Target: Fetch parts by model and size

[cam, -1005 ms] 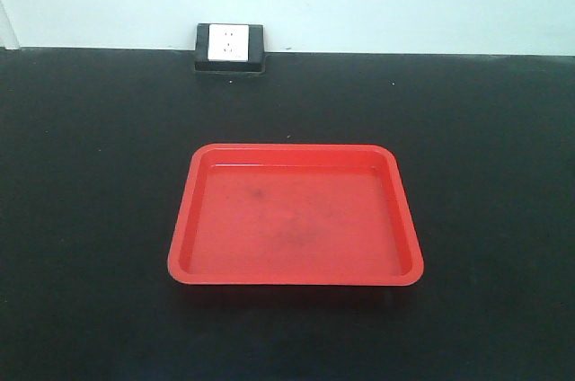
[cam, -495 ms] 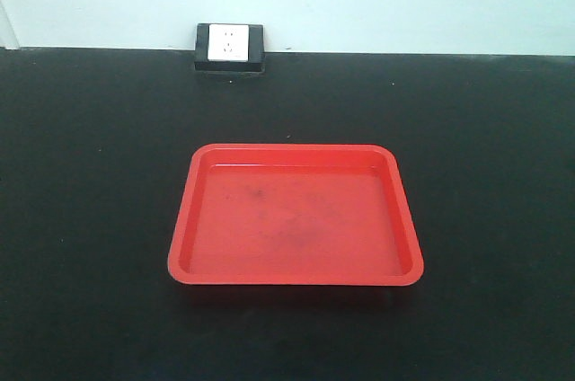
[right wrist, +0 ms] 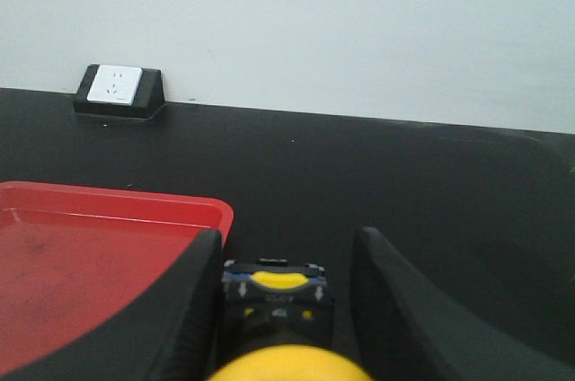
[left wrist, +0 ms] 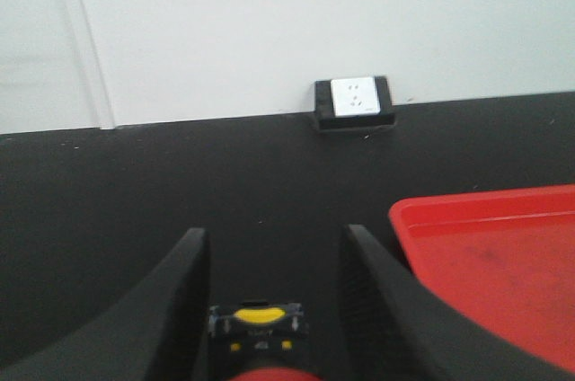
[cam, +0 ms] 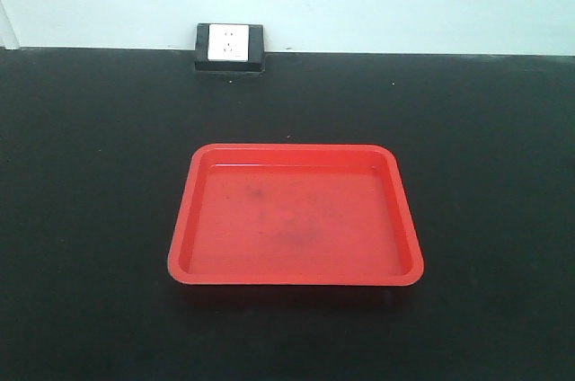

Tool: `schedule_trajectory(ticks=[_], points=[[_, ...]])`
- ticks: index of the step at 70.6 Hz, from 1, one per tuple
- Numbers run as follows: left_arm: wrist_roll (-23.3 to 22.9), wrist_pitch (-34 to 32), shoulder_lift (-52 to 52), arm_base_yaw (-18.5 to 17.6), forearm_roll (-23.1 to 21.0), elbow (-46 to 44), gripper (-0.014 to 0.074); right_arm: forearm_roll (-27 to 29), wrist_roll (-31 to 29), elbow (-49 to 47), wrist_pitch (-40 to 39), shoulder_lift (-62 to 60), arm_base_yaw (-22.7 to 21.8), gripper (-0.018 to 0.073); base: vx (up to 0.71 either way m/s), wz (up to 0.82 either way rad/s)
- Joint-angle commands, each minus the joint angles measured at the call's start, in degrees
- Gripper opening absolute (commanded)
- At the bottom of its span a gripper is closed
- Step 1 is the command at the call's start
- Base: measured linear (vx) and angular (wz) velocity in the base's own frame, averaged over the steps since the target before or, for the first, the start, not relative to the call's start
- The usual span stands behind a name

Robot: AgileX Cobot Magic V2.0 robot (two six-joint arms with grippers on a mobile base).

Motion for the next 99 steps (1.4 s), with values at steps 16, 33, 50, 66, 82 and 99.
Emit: schedule_trajectory(ticks=[16, 33, 50, 66, 82, 99], points=[[-0.62, -8.26, 15.43, -0.07, -7.11, -9.46, -0.0006, -1.52, -0.4, -1.59, -4.98, 1.03, -0.27, -0.0002, 0.0, 0.0], [14.49, -9.3, 31.35, -0.07, -19.36, -16.24, -0.0005, -1.52, -0.4, -1.59, -4.78, 1.03, -0.27, -0.0002, 0.0, 0.0], [29.17, -9.0, 45.49, -0.18, -38.27, -23.18, -0.0005, -1.52, -0.4, -1.59, -4.78, 1.03, -0.27, -0.0002, 0.0, 0.0], [27.78, -8.24, 56.04, -4.16, -40.02, -30.52, -0.0005, -1.52, -0.4, -1.59, -4.74, 1.03, -0.27, -0.0002, 0.0, 0.0], [17.0, -7.42, 66.66, -11.41, -32.08, -39.46, -0.0005, -1.58, -0.4, -1.59, -4.31, 1.03, -0.27, -0.0002, 0.0, 0.0], [-6.81, 0.23, 77.97, -17.51, -10.57, -49.03, -0.0005, -1.64, -0.4, -1.59, -4.08, 1.03, -0.27, -0.0002, 0.0, 0.0]])
